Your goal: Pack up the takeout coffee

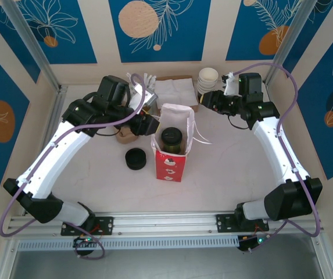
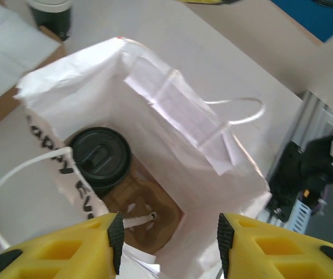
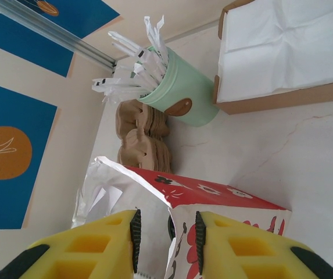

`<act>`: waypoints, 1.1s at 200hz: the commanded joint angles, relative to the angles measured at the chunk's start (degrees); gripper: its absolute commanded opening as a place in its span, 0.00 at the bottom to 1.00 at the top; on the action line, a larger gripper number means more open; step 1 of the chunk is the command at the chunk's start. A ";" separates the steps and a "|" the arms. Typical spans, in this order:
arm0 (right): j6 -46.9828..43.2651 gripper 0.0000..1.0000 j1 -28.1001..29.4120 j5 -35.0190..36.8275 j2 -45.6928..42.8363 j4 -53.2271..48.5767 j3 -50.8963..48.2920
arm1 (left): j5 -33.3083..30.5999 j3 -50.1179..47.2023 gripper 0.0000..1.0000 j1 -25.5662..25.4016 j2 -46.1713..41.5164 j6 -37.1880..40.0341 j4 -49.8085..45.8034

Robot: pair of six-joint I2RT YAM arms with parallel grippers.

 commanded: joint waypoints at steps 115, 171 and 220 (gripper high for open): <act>-3.58 0.36 5.77 10.39 21.95 -0.68 20.28 | -23.22 -4.64 0.49 -5.32 7.41 -11.92 1.95; -8.43 0.42 9.11 15.44 36.50 -3.39 36.71 | -24.58 -5.11 0.35 -5.37 8.95 -12.88 3.45; -15.18 0.47 12.55 26.19 45.65 -1.56 44.88 | -26.91 -5.61 0.17 -5.36 7.18 -13.74 3.46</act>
